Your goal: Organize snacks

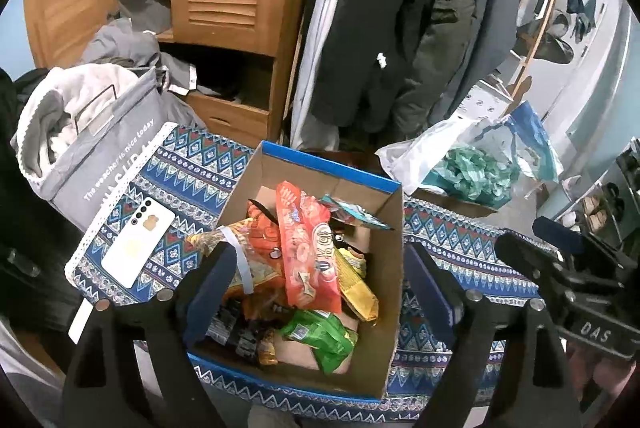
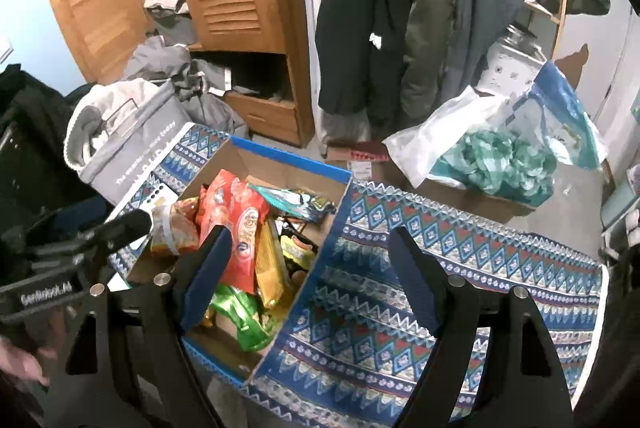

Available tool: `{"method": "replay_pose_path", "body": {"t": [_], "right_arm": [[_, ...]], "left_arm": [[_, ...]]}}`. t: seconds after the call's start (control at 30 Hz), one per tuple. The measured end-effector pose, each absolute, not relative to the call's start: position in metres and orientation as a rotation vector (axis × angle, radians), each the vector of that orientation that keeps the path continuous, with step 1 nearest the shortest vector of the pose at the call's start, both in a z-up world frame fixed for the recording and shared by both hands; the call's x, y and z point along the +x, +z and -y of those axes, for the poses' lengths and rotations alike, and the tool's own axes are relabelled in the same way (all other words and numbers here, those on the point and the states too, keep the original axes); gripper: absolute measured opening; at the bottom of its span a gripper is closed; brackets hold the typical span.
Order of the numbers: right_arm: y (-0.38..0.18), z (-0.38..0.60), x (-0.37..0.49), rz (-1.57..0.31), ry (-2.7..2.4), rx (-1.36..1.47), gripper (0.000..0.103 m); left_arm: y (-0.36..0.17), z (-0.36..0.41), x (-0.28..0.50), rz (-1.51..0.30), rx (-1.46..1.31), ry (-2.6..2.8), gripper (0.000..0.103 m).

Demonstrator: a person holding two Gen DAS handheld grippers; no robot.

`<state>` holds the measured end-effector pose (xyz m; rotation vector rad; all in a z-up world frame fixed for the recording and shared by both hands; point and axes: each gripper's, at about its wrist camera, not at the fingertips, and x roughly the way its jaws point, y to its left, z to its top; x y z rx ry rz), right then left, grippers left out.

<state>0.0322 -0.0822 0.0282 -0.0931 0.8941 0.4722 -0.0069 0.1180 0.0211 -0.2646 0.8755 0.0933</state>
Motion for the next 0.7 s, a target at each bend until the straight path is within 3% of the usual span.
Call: {"method": "replay_pose_path", "body": {"t": [0.7], "right_arm": [[0.024,0.113,0.016,-0.893,0.461,-0.089,0.08]], "left_arm": [[0.022,-0.08,-0.007,-0.904,-0.207,0.051,0.092]]}}
